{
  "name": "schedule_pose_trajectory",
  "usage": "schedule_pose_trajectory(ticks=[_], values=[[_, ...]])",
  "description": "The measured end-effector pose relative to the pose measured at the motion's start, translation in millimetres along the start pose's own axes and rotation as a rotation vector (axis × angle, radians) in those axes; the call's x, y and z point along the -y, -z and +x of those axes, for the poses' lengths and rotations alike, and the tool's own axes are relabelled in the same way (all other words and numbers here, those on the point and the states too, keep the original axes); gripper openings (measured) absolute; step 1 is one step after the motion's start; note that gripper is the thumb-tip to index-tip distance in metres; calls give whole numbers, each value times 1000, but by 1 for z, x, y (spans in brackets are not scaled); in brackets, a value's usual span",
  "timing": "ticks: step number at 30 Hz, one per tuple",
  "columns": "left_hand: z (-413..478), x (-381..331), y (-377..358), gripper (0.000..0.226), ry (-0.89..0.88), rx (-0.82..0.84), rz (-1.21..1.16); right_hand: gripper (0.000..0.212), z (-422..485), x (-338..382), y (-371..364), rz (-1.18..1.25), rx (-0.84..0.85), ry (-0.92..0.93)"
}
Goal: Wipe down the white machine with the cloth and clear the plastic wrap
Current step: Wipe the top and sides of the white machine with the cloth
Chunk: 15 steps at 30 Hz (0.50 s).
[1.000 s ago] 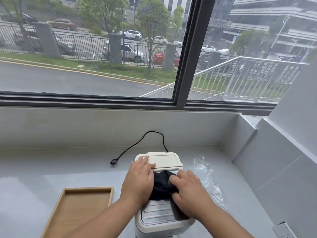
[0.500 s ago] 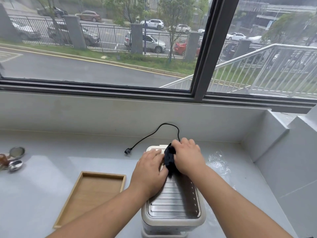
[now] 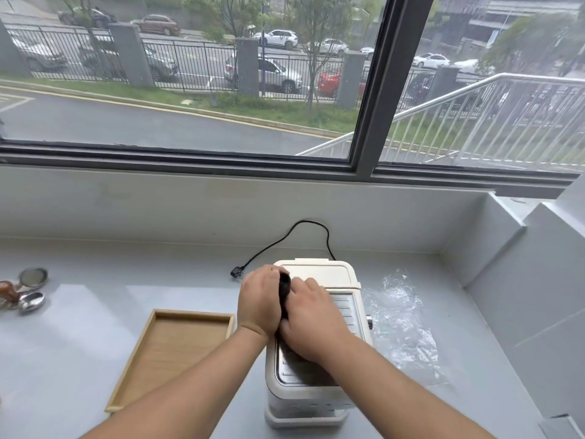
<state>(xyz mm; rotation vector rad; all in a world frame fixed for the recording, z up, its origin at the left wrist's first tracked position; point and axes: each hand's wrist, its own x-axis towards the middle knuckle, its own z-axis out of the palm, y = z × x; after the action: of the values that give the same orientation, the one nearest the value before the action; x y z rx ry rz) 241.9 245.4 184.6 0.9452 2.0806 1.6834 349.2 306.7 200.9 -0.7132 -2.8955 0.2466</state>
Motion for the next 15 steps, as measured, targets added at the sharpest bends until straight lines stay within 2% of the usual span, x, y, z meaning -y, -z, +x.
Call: schedule_pose_trajectory(ticks=[2,5,8,12,15], values=[[8,3,5,34,40,103,23,26,-17,3,-3,-4,33,24],[19,12,11,27,44,218,247,30,-40,4,-6,-33,87,65],[23,15,9,25,200,90,217,30,-63,8,-9,11,118,103],[15,11,-15,35,56,163,461,22,-93,-1,-1,53,120,63],[9,17,-16,30,-18,152,552,25,-103,-15,7,57,129,23]])
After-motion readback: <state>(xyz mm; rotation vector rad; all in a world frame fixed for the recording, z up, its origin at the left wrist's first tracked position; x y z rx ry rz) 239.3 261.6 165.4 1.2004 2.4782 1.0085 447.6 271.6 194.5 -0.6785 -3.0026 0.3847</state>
